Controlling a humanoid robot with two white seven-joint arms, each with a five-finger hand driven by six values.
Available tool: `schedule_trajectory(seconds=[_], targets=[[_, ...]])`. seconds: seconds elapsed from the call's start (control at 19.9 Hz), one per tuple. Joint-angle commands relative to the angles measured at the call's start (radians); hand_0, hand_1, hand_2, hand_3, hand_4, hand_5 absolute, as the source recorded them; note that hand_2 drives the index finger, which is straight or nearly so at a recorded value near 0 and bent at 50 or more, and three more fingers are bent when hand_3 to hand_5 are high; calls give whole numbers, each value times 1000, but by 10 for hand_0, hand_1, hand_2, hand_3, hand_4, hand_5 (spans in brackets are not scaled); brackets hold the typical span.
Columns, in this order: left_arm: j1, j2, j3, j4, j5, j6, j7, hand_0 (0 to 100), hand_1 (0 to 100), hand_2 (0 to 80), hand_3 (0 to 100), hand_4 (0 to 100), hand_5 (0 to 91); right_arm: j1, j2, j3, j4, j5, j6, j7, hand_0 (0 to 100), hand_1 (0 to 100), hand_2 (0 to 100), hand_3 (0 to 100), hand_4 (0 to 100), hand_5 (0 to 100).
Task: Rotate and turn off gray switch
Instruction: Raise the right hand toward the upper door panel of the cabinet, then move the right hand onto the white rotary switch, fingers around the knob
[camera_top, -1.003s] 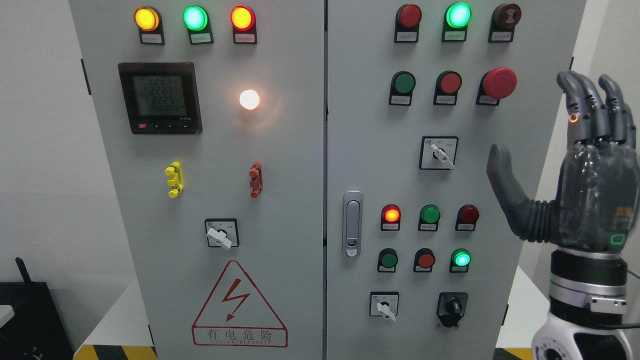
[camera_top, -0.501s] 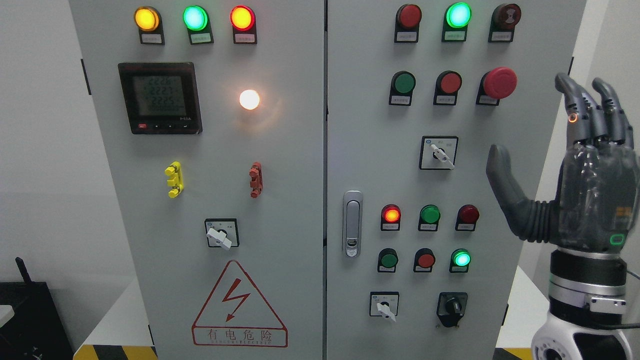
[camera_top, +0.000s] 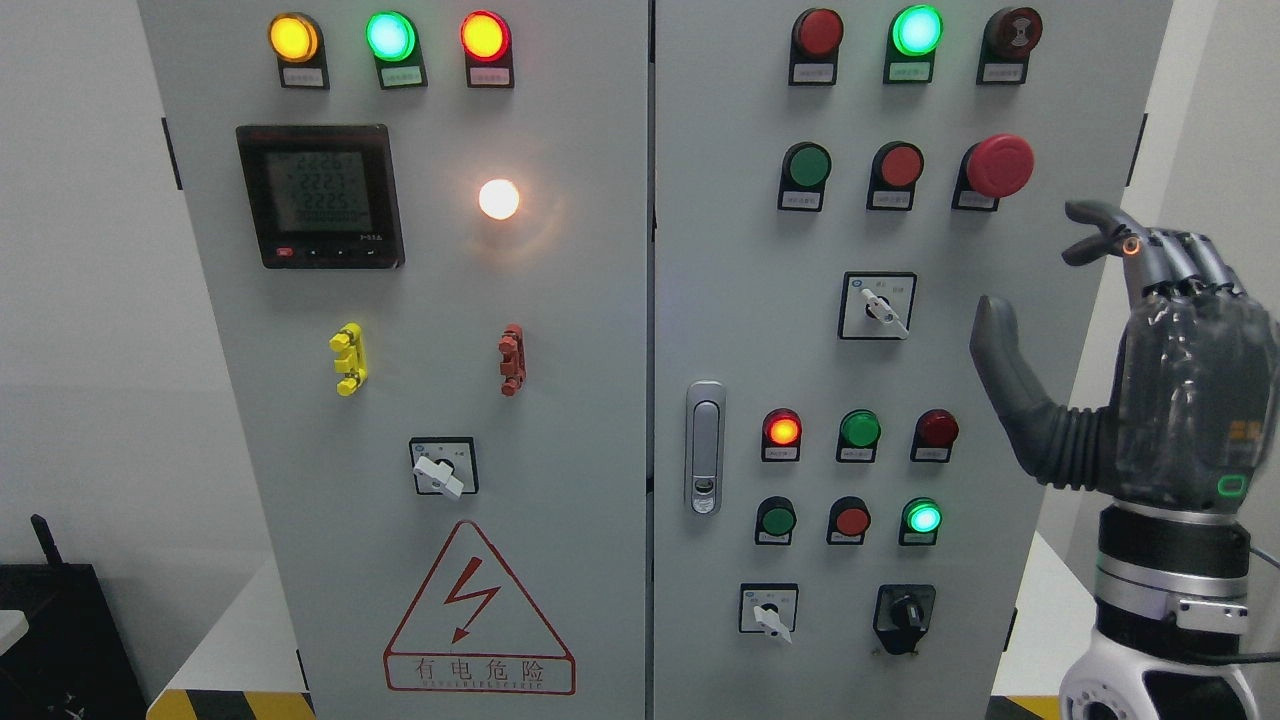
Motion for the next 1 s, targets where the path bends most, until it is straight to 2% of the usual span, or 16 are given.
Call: schedule_trajectory(seconds=[0.0,0.15,0.45,0.7,0.95], targets=[[-9,0,8,-25,20,0,-1,120,389,0,0,0,0,34,15,10,7,0,7,-1,282,230,454,858,916,1000],[-9,0,8,-25,20,0,-1,120,389,0,0,0,0,37,18,17,22,0,21,-1,265,215,476,881,949,1000],[-9,0,8,-25,20,0,-1,120,389,0,0,0,0,20,18,54,77,0,90,8,219,166,546,921,990,1000],[-9,0,8,-25,20,0,-1,120,389,0,0,0,0,2,22,97,105,0,168,25,186,180,584,962,1000,1000],[-9,0,8,-25,20,0,-1,120,389,0,0,0,0,-3,22,125,125,0,176,27,141,196,594,972,1000,1000]])
